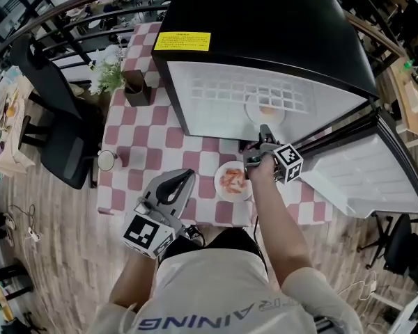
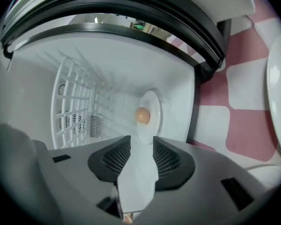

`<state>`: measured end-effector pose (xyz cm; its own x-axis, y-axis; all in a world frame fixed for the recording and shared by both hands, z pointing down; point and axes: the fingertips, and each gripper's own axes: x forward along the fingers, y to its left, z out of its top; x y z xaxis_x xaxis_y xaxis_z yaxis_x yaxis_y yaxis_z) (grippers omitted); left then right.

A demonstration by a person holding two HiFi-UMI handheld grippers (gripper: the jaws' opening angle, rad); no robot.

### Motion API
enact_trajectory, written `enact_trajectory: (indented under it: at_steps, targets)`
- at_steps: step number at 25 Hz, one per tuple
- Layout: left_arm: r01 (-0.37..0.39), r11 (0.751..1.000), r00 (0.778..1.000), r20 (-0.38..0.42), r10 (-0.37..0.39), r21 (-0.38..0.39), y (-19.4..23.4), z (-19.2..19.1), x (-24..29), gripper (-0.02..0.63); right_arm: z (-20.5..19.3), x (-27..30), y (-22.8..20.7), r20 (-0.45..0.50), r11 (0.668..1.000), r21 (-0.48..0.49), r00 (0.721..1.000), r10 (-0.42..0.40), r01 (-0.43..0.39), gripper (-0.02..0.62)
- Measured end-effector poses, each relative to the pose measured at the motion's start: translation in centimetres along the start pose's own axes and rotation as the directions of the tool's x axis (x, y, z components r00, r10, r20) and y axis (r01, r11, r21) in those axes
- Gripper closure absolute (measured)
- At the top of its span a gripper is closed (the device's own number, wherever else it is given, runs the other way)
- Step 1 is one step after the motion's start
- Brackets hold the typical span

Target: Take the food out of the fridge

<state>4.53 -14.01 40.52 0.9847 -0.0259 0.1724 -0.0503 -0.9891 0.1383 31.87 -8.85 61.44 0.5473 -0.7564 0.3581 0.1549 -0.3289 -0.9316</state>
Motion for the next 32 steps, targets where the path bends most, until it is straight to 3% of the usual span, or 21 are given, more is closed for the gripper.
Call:
enact_trajectory:
  at_steps: [18,25,30,32]
  targets:
    - [-0.035,0.999,0.999,-0.033,0.034,-0.023,2.4,-1.2,0.3,0.599,1.4,4.2,-1.4,0.094,0.979,0.194,0.992,-0.082,0.062,0.422]
    - [-0.042,0.999,0.998,-0.042,0.041,-0.018,2.2,-1.2,0.5,0.598,2.3,4.6,-1.0,0.136,0.966,0.258,0.989,-0.057,0.020,0.422]
    - [-0.036,0.999,0.999,-0.040,0.036,-0.023,2.0,-1.3,0.3,0.599,2.4,4.3,-1.0,0.158,0.954,0.293,0.987,0.011,-0.058,0.423]
    - [-0.037,0.999,0.998,-0.043,0.036,-0.021,2.0,-1.4,0.2,0.598,2.3,4.2,-1.3,0.152,0.953,0.296,0.988,0.013,-0.059,0.454]
